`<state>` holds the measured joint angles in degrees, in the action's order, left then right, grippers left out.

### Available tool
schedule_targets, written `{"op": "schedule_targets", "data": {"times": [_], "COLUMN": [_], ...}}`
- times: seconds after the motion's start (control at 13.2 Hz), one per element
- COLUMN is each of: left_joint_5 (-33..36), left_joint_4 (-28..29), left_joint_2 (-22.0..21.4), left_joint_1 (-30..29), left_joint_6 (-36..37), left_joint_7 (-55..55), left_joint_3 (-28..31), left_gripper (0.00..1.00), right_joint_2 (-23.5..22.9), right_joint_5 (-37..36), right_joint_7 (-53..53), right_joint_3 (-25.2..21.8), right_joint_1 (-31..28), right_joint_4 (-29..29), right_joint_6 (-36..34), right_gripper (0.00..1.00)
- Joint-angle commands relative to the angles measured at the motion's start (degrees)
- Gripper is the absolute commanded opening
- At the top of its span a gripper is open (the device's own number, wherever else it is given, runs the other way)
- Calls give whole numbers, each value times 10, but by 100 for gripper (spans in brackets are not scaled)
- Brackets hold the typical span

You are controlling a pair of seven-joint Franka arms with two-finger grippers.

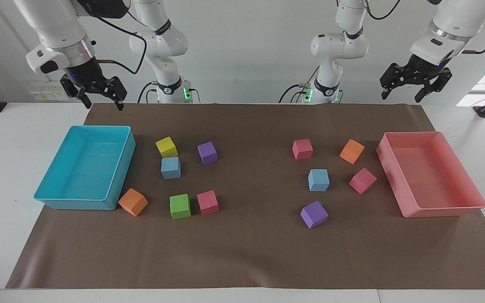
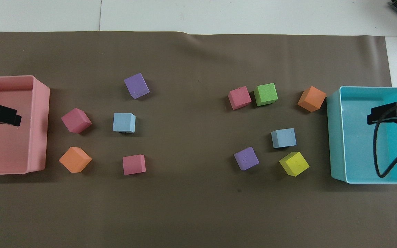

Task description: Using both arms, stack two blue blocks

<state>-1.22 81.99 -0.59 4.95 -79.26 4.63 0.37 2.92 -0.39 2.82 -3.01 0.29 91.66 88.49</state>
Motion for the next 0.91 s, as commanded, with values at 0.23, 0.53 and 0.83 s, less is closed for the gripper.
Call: {"op": "schedule_targets", "data": {"times": [0.23,0.53,0.83], "left_joint_5": [6,6,6], "left_joint_4": [8,8,8], "left_joint_2": [-13,-13,-13], "left_joint_1": [-6,-6,-6], "left_joint_6": [17,13,13], "left_joint_7": [-5,-5,-5], "left_joint_3": [-5,-3,-3], "left_gripper": [100,100,100], "right_joint_2": [12,12,13], "right_joint_5": [1,4,-6], "right_joint_7": [-9,-9,-10], "right_joint_3": [0,0,-1], "right_joint_1": [-7,-6,-6], "right_joint_4": [17,17,16], "right_joint_6": [13,13,8], "right_gripper": [100,100,100]}}
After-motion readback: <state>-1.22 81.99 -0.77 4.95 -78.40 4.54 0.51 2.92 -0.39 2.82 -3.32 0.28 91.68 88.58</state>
